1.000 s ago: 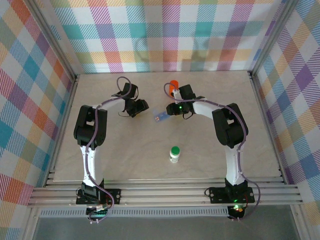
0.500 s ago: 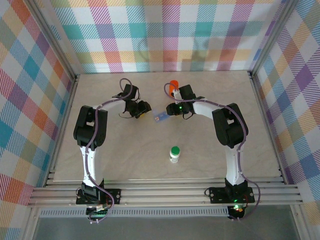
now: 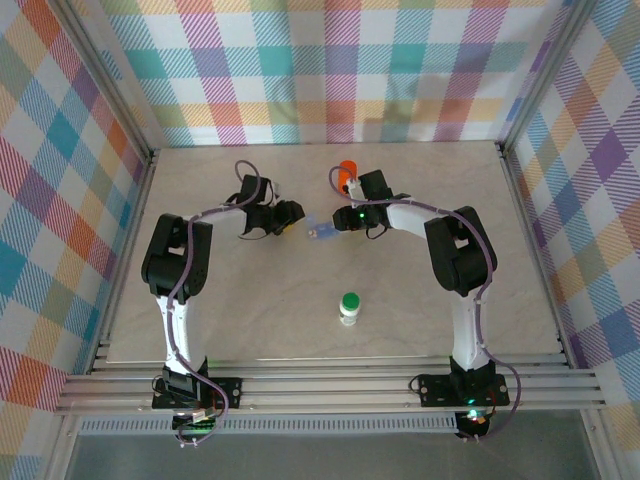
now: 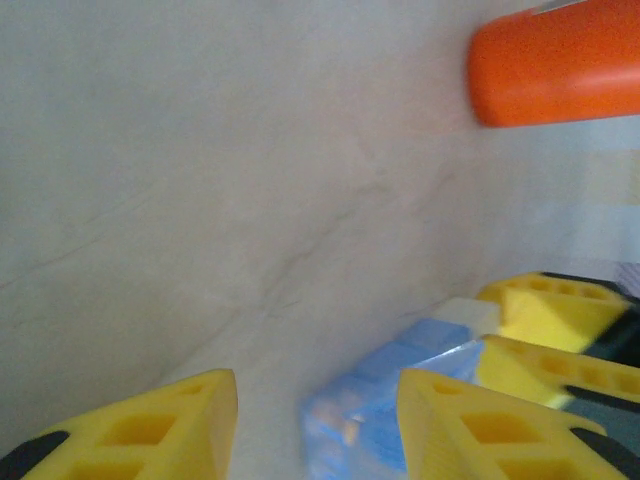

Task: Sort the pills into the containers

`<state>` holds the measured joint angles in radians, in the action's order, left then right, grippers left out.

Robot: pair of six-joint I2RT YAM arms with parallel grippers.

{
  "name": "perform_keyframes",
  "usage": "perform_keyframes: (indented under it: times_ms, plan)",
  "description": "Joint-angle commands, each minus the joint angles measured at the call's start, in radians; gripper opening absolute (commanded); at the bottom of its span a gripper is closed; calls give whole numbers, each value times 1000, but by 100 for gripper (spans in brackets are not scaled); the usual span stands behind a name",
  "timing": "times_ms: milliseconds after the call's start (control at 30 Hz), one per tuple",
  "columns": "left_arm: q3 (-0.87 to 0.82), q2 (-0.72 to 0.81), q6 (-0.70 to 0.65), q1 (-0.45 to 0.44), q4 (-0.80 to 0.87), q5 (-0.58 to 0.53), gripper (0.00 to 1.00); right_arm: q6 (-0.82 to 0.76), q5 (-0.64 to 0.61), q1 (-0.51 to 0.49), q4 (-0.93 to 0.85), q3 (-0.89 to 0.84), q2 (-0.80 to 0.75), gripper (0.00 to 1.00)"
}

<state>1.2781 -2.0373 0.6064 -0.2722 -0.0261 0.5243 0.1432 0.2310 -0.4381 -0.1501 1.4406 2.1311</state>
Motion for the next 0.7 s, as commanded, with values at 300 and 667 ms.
perform_keyframes:
  times_ms: [300, 667]
  plan:
    - [32, -9, -122, 6, -93, 146, 62, -5, 28, -4, -51, -22, 23, 46]
    - [112, -43, -98, 15, -95, 95, 64, -15, 30, -4, -67, -17, 30, 46]
